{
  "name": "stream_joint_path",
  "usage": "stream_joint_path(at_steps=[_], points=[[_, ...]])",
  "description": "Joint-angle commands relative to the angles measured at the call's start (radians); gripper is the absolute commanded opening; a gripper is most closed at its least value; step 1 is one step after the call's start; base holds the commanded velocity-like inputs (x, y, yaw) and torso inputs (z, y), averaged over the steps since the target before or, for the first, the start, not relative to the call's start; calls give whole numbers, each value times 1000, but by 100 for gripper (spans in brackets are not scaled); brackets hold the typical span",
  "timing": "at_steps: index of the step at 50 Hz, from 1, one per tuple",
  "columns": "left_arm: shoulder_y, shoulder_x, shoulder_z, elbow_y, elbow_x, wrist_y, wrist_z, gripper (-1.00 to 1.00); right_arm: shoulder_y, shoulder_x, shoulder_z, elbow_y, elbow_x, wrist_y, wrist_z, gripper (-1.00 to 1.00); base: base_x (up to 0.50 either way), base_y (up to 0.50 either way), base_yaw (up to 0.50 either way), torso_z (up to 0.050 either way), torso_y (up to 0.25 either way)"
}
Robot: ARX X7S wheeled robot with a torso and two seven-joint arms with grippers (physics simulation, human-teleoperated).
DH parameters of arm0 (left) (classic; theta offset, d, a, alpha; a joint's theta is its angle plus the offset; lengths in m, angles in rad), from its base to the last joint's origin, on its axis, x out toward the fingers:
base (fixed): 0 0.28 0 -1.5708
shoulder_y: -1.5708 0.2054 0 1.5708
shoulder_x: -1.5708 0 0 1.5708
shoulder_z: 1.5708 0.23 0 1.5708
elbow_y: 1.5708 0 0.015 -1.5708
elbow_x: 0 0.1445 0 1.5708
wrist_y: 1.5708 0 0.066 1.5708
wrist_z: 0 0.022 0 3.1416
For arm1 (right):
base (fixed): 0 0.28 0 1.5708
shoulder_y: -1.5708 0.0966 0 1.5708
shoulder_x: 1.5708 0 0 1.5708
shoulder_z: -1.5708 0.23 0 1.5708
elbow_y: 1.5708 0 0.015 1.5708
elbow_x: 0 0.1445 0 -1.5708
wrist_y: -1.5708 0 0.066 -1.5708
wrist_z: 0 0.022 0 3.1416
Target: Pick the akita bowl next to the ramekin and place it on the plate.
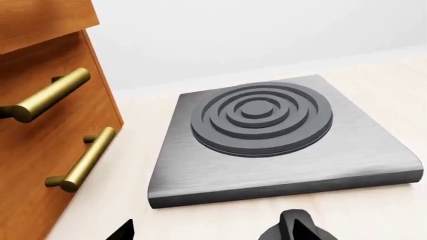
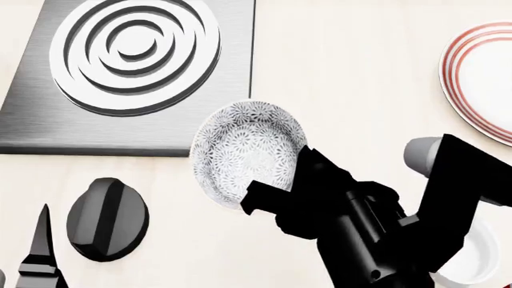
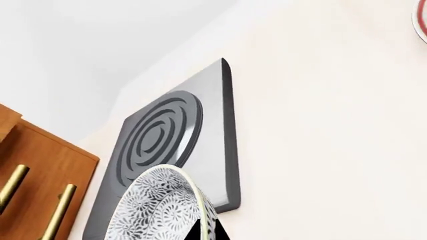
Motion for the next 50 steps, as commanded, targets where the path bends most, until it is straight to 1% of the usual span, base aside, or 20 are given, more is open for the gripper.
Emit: stream_joint_path(at_steps=[1, 13, 50], points=[[1, -3, 1, 0, 1, 3, -2, 100, 78, -4, 13, 47, 30, 4, 13, -100, 0, 0, 0, 0, 0], [1, -2, 10, -8, 6, 8, 0, 100, 145, 5, 16, 115, 56, 19, 18, -100, 0, 0, 0, 0, 1], [-1, -3, 15, -28, 6, 22, 3, 100, 354, -29, 2, 411, 72, 51, -26, -100, 0, 0, 0, 0, 0]])
